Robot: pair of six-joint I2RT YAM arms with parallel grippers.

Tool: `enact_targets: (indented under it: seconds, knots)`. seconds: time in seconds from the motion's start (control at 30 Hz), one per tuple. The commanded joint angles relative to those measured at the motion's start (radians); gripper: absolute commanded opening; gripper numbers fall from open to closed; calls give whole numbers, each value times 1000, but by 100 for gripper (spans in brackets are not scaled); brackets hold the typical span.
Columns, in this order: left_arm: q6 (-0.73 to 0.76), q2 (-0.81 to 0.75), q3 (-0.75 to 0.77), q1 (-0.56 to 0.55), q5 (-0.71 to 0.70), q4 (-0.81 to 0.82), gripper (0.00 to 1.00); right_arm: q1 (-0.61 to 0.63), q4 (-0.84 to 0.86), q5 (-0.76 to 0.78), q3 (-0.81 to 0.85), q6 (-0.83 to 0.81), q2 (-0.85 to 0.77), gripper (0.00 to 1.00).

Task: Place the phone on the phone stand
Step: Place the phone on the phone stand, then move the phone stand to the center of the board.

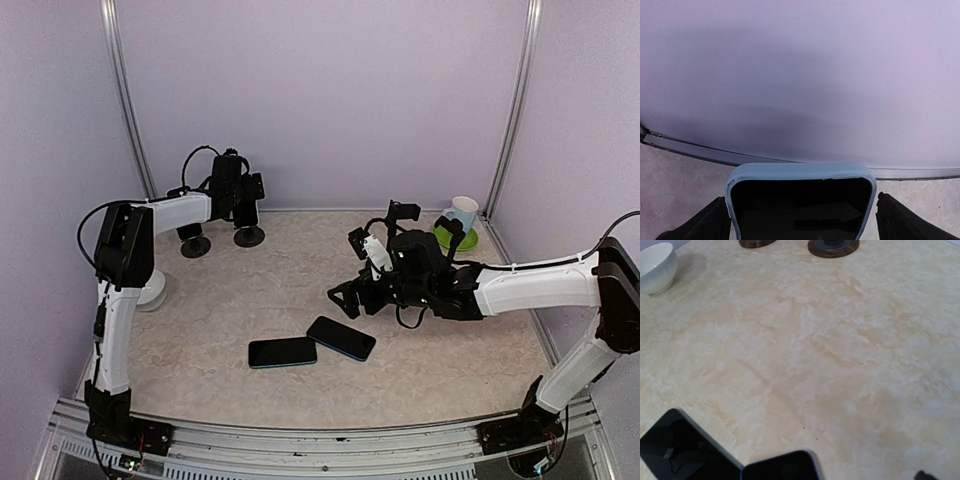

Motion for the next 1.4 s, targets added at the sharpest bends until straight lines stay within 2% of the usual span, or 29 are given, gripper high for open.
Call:
enact_targets:
  seconds: [0.0, 0.43, 0.67, 0.93, 1.23, 1.37]
  knots:
    - [-1, -52, 17, 1, -4, -13, 99, -9, -5, 5, 14, 2, -5, 100]
    - [-42, -301, -147, -55, 26, -15, 99, -11, -41, 13, 46, -11, -21, 100]
    - [-46, -450, -350, -129, 38, 24, 99, -27, -77, 16, 66, -22, -48, 100]
    - [-40, -555, -558, -320, 53, 34, 99, -69, -149, 2, 112, -41, -106, 100]
    - [-96, -572, -765, -548, 48, 111, 99, -122, -287, -12, 192, -122, -194, 100]
    - [-135, -564, -808, -607, 53, 130, 99, -132, -331, 10, 219, -147, -205, 100]
